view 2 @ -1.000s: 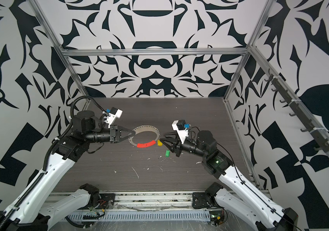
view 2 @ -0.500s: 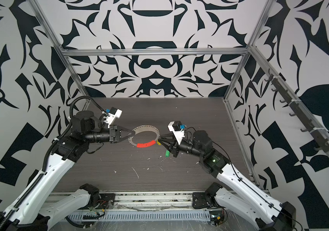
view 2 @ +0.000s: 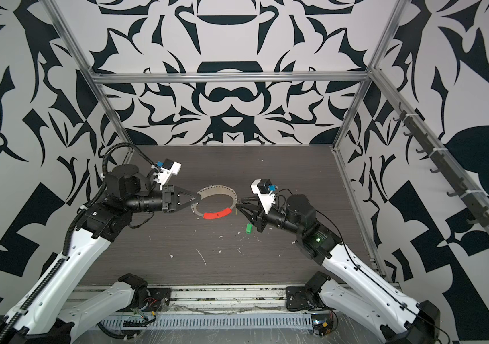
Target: Remove the keys from the keyring
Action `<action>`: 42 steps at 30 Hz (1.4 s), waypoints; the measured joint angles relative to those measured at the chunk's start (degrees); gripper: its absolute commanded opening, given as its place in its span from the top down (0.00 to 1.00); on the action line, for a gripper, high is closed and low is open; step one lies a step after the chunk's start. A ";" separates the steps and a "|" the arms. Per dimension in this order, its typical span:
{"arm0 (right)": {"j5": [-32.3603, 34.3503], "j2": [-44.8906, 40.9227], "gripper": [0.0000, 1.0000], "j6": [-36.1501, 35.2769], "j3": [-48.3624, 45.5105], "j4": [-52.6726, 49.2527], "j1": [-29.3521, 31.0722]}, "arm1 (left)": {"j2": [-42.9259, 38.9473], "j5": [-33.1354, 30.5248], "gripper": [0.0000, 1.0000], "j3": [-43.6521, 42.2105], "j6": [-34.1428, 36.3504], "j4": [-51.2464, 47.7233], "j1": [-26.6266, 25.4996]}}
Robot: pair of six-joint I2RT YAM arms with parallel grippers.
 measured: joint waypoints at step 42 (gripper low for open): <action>1.14 1.99 1.00 -1.18 9.07 -9.38 0.79 | -1.20 -2.03 0.66 -3.82 -1.70 1.57 0.11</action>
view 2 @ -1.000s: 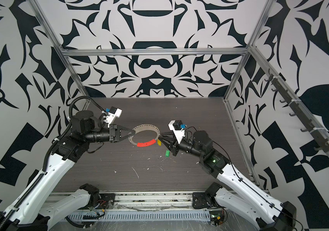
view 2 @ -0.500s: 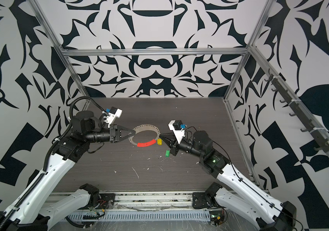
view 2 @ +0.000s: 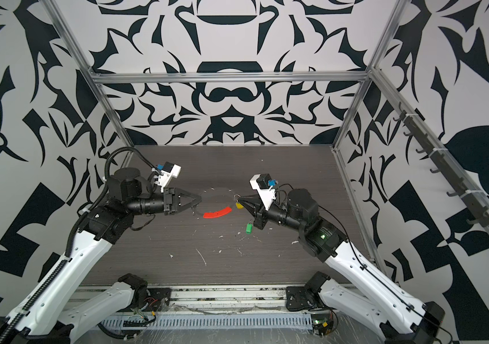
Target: Remove the keys from the keyring
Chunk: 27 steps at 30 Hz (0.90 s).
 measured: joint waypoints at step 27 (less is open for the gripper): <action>-4.46 5.44 1.00 0.35 5.01 -8.46 0.31 | -5.20 -13.42 0.50 -1.70 6.03 -5.49 0.31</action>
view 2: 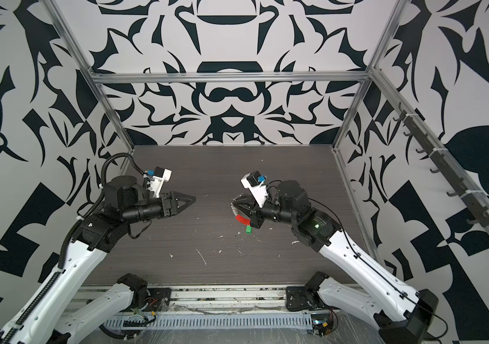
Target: Remove the keys from the keyring
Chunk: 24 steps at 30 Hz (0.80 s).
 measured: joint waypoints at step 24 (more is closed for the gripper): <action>-19.21 5.68 1.00 0.09 2.32 4.74 -1.53 | 4.96 4.68 0.62 -2.75 9.97 20.83 -15.37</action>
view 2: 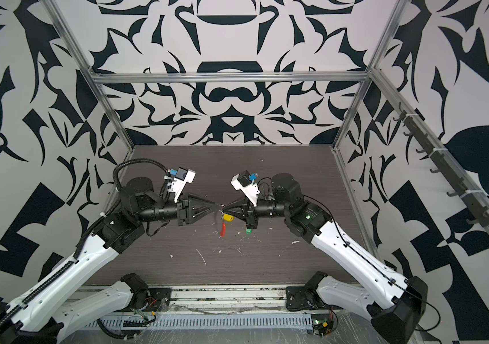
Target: Remove the keys from the keyring
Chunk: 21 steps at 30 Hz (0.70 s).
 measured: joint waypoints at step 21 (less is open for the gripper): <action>-3.48 2.08 1.00 1.81 2.29 -0.70 -0.37 | 1.90 -3.69 0.99 3.37 7.74 -6.27 -2.93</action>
